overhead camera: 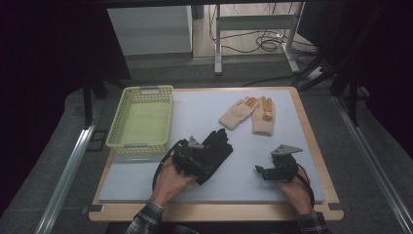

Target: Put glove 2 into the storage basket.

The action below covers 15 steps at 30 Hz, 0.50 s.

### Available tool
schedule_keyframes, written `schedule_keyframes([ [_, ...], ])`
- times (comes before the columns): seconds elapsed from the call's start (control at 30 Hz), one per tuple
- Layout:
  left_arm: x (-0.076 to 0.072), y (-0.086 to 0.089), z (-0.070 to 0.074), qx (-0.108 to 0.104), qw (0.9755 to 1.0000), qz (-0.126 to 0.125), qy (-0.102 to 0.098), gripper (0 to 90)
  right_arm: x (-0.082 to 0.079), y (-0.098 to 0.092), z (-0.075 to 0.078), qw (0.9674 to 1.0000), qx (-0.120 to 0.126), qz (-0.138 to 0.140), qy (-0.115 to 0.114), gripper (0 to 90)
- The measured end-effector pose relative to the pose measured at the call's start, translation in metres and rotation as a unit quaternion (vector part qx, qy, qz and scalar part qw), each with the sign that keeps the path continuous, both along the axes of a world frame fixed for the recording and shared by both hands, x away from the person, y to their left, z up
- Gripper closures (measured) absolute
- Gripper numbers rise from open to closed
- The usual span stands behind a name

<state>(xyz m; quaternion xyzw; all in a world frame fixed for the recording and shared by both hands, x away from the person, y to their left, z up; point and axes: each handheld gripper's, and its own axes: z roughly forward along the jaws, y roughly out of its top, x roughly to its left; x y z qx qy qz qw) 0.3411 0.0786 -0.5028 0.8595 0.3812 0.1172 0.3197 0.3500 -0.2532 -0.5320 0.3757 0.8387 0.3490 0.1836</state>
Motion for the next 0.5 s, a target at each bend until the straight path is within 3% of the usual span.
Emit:
schedule_keyframes([
  [0.13,0.014,-0.01,-0.014,0.007,0.9997,0.014,0.019,0.0,0.0,0.0,0.0,1.0,0.001,0.0,0.0,14.7],
  [0.3,0.018,-0.018,-0.028,0.032,0.9988,0.009,0.036,0.0,0.0,0.0,0.0,1.0,0.001,0.0,0.0,14.9],
  [0.43,0.018,-0.018,-0.028,0.029,0.9984,0.02,0.043,0.1,0.0,0.0,0.0,1.0,0.001,0.0,0.0,14.9],
  [0.5,0.017,-0.018,-0.025,0.033,0.9982,0.018,0.047,4.5,0.0,0.0,0.0,1.0,0.001,0.0,0.0,14.9],
])
